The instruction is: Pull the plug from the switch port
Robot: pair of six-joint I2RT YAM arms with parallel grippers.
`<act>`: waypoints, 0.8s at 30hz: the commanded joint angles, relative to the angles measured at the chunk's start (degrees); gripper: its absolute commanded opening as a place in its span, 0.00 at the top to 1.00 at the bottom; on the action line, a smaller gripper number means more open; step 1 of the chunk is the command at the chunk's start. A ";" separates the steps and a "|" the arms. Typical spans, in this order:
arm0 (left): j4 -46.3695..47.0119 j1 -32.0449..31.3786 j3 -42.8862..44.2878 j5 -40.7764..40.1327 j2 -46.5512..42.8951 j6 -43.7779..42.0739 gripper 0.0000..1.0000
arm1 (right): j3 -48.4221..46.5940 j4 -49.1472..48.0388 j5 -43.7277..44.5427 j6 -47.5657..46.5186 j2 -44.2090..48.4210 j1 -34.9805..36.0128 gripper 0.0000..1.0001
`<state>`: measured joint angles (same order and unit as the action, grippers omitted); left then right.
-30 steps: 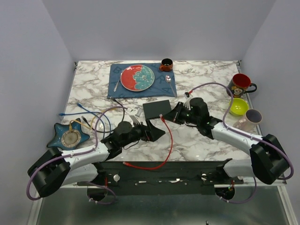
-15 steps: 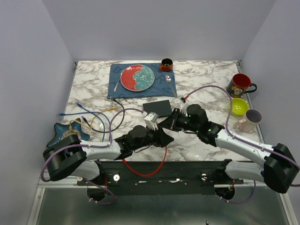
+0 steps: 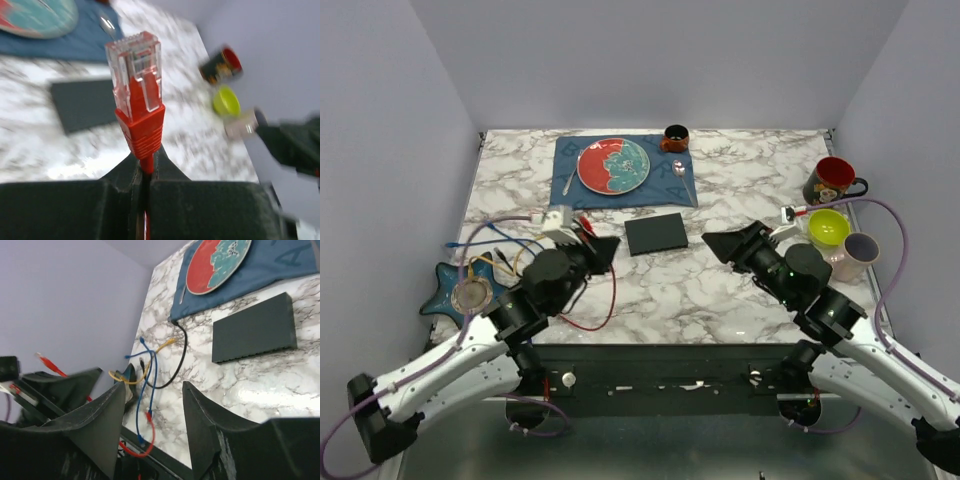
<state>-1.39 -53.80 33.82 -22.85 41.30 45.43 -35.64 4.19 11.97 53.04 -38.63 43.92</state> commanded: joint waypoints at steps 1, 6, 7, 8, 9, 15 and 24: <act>-23.38 14.92 11.24 -6.96 0.88 -2.80 1.00 | 2.33 4.16 6.59 -1.62 -0.74 0.11 0.43; -31.82 34.77 24.78 2.00 14.40 -4.73 1.00 | 3.29 3.99 0.53 1.28 -5.65 0.20 0.45; -32.18 37.95 26.10 2.80 16.43 -4.39 1.00 | 3.38 3.73 -0.18 1.28 -6.27 0.11 0.45; -32.53 40.94 27.34 4.20 20.36 -4.21 1.00 | 3.29 3.38 -0.80 1.28 -6.80 0.11 0.45; -32.28 43.75 29.09 7.61 22.23 -3.95 0.87 | 3.38 3.29 -1.76 1.11 -7.50 0.11 0.45; -32.89 59.42 33.32 14.24 33.58 -1.04 0.01 | 2.77 3.81 -1.95 -2.84 -7.60 0.11 0.45; -22.04 54.99 27.31 21.08 26.31 -1.67 0.01 | 0.75 4.08 2.80 -5.58 -13.21 0.11 0.45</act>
<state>-31.57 7.20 66.13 -9.32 74.72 42.85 -32.67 7.49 11.68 49.10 -47.31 43.90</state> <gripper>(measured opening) 0.987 0.549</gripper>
